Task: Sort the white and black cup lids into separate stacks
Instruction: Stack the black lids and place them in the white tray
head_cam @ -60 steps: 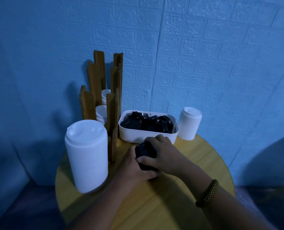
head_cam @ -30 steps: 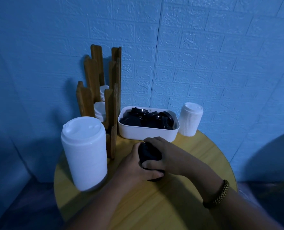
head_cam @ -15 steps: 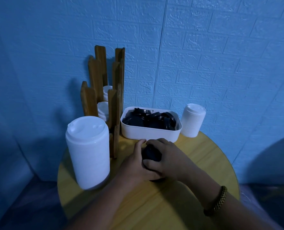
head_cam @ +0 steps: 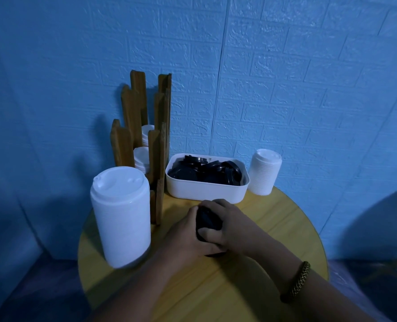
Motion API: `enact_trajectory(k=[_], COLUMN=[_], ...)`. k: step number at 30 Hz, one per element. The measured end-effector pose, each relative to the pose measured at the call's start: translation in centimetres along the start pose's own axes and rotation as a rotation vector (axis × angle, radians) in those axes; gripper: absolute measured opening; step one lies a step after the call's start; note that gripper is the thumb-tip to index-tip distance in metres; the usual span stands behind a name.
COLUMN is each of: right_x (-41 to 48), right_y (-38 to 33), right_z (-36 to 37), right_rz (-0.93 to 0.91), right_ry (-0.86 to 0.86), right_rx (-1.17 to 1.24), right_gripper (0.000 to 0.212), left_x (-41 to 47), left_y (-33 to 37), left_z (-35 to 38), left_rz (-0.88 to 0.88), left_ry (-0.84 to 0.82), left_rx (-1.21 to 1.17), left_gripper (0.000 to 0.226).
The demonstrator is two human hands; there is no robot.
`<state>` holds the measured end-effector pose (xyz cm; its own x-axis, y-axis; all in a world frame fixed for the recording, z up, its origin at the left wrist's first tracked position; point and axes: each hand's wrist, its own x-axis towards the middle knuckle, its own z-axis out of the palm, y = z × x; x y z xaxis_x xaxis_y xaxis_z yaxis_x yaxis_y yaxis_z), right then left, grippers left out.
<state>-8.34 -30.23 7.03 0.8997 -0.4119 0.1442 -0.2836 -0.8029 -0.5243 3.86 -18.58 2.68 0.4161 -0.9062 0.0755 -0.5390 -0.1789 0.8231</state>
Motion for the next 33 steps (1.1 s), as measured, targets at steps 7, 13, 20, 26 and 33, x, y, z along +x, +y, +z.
enact_trajectory(k=[7, 13, 20, 26, 33], right_x=[0.8, 6.2, 8.5, 7.3, 6.8], right_y=[0.2, 2.5, 2.9, 3.6, 3.8], right_z=[-2.1, -5.3, -5.2, -4.4, -4.2], right_rz=[-0.012, 0.282, 0.434, 0.245, 0.107], right_ry=[-0.125, 0.236, -0.049, 0.216, 0.468], right_rx=[0.014, -0.252, -0.353, -0.556, -0.624], right_gripper=[0.076, 0.052, 0.063, 0.05, 0.019], left_x=[0.0, 0.6, 0.1, 0.2, 0.0], left_y=[-0.3, -0.3, -0.4, -0.6, -0.6], left_z=[-0.1, 0.1, -0.1, -0.1, -0.1], left_rz=[-0.032, -0.077, 0.011, -0.005, 0.018], left_ry=[0.018, 0.04, 0.053, 0.05, 0.036], left_rx=[-0.1, -0.059, -0.148, -0.195, -0.171], left_gripper=[0.101, 0.123, 0.106, 0.093, 0.104])
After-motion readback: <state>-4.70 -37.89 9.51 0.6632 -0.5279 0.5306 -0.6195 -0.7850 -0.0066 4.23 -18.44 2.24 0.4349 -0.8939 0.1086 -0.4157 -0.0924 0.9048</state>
